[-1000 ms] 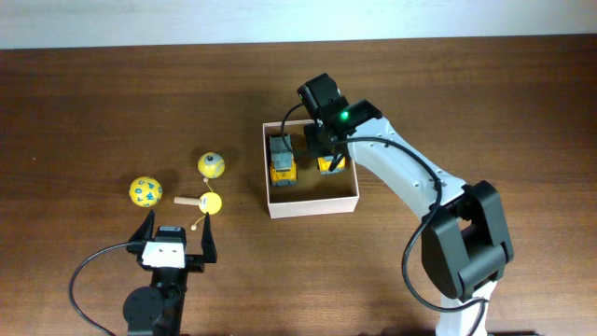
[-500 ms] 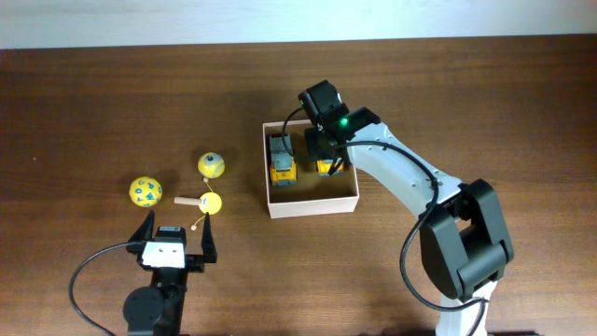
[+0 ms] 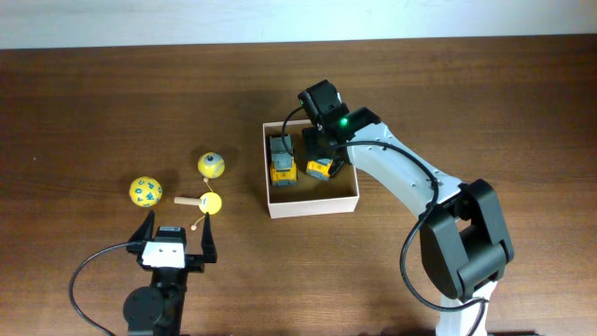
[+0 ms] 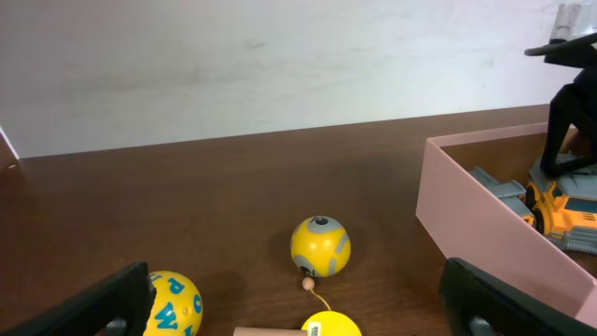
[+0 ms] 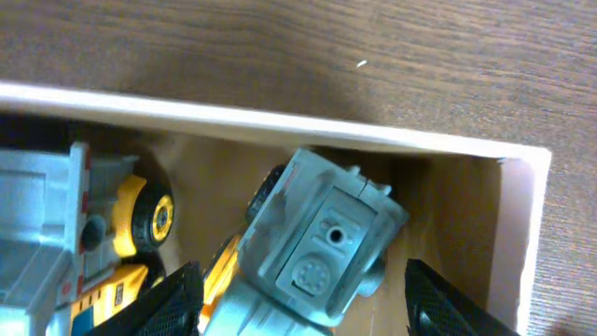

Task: Pack container
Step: 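Lower the truck into the box beside the first and release, then lift the right gripper out of the box and move right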

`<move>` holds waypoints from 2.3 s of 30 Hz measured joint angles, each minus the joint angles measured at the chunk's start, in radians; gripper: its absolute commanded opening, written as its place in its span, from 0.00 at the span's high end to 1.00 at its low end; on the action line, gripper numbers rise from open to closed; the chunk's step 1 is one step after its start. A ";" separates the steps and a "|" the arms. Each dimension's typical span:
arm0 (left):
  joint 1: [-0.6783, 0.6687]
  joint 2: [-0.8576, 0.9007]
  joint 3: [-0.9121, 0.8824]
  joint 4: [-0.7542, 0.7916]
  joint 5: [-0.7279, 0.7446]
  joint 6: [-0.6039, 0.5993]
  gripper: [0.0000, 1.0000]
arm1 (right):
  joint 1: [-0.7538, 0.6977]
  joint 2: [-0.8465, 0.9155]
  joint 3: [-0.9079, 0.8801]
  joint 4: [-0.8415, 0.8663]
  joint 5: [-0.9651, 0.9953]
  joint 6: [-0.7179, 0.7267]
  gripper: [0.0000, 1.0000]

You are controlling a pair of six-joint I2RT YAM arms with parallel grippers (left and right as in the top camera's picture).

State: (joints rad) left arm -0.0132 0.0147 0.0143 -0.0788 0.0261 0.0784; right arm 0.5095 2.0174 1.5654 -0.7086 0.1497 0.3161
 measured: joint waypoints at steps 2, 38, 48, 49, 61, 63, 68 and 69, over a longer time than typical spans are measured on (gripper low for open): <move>0.000 0.000 0.000 0.000 0.000 0.000 0.01 | 0.000 0.000 0.010 -0.026 -0.016 -0.007 0.37; 0.000 0.000 0.000 0.000 0.000 0.000 0.01 | 0.106 0.017 0.090 0.021 -0.029 0.014 0.96; 0.000 0.000 0.000 0.000 0.000 0.000 0.01 | 0.106 0.040 0.090 0.030 0.016 0.052 0.96; 0.000 0.000 0.000 0.000 0.000 0.000 0.01 | 0.106 0.047 0.090 0.030 0.018 0.053 0.96; 0.000 0.000 0.000 0.000 0.000 0.000 0.01 | 0.105 0.114 0.089 0.032 0.027 0.096 0.96; 0.000 0.000 0.000 0.000 0.000 0.000 0.01 | 0.105 0.116 0.089 0.022 0.027 0.099 0.96; 0.000 0.000 0.000 0.000 0.000 0.000 0.01 | 0.105 0.116 0.089 -0.025 0.053 0.101 0.96; 0.000 0.000 0.000 0.000 0.000 0.000 0.01 | 0.105 0.116 0.089 -0.034 0.062 0.101 0.96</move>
State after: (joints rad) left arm -0.0132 0.0147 0.0143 -0.0784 0.0261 0.0784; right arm 0.6140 2.1334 1.6547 -0.7429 0.2119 0.4171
